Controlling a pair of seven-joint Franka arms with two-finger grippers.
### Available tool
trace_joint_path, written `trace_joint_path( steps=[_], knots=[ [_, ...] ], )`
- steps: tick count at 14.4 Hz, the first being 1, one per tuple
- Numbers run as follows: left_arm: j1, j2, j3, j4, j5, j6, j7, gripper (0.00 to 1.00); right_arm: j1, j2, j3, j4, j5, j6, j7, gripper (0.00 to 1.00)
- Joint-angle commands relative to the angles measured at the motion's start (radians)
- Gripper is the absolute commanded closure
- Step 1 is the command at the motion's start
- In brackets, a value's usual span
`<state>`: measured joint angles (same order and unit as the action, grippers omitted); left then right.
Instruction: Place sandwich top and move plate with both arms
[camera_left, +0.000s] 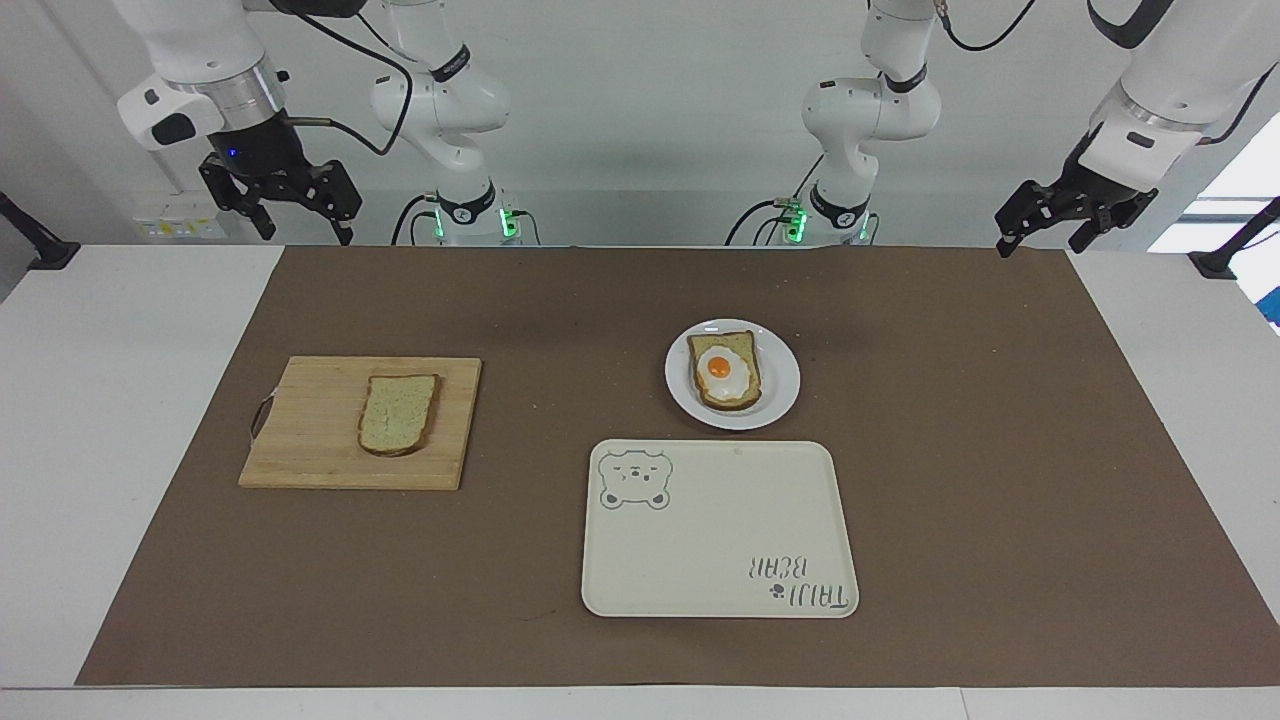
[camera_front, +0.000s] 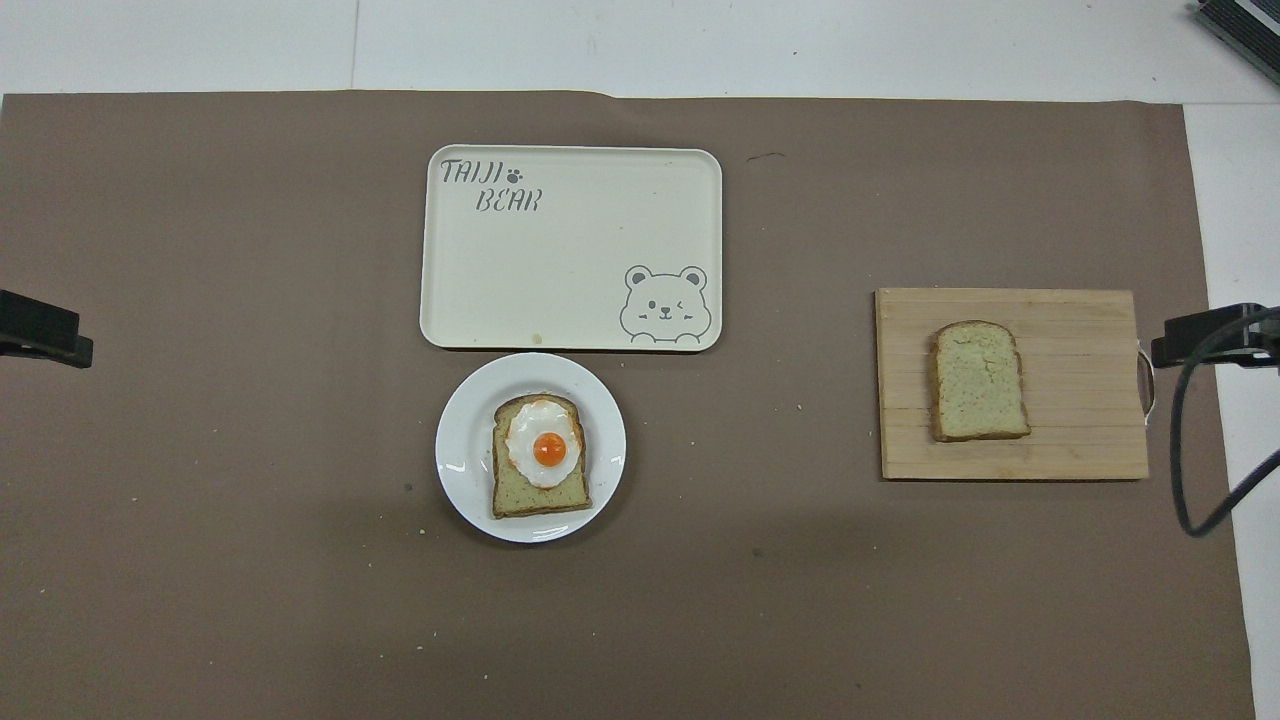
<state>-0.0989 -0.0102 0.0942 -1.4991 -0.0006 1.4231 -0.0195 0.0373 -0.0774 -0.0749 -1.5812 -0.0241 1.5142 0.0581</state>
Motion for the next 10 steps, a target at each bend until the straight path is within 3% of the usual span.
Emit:
trace_joint_path(
  steps=[1, 10],
  knots=[
    [0.007, -0.019, -0.007, -0.017, 0.020, -0.004, 0.004, 0.00, -0.004, -0.024, 0.004, -0.025, -0.014, -0.002, 0.005, 0.00],
    [0.005, -0.019, -0.007, -0.017, 0.020, -0.006, 0.004, 0.00, -0.005, -0.027, 0.001, -0.031, -0.013, -0.014, 0.002, 0.00]
  ],
)
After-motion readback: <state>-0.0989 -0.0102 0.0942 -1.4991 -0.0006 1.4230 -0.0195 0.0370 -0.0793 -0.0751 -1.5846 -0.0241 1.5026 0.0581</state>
